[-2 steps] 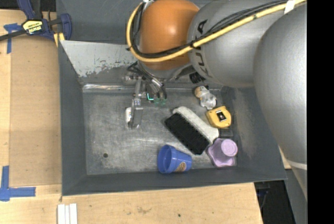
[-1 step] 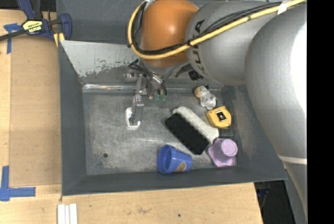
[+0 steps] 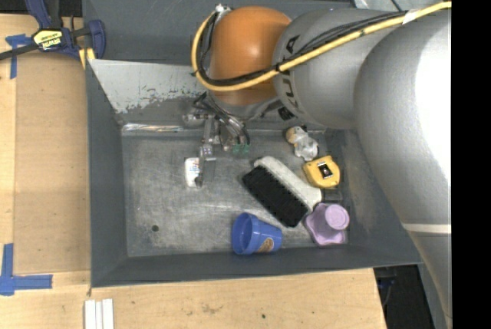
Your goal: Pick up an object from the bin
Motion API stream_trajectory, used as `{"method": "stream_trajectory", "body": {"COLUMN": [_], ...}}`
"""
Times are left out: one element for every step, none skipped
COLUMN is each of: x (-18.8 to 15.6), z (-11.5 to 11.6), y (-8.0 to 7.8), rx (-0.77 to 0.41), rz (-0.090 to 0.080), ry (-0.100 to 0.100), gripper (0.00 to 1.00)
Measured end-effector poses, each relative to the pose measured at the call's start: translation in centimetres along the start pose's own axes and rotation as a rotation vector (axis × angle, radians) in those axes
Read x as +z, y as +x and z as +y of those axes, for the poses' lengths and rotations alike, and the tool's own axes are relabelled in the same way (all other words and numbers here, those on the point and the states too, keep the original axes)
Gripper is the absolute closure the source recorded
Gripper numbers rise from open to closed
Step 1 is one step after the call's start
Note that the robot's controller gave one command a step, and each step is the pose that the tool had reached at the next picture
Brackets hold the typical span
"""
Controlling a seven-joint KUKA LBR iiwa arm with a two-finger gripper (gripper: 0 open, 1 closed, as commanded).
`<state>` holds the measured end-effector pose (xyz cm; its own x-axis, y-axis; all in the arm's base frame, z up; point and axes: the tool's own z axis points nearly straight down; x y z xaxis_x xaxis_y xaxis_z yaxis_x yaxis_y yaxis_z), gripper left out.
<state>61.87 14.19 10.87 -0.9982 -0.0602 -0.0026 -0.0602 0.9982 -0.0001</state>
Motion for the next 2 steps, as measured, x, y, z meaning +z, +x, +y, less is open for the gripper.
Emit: {"method": "stream_trajectory", "body": {"x": [2.7, 3.5], "z": [-0.4, -1.5], "y": [0.8, 1.4], "rx": [0.153, 0.163], "rz": [-0.001, -0.004], "ry": [-0.001, -0.002], "gripper": [0.0, 0.0]}}
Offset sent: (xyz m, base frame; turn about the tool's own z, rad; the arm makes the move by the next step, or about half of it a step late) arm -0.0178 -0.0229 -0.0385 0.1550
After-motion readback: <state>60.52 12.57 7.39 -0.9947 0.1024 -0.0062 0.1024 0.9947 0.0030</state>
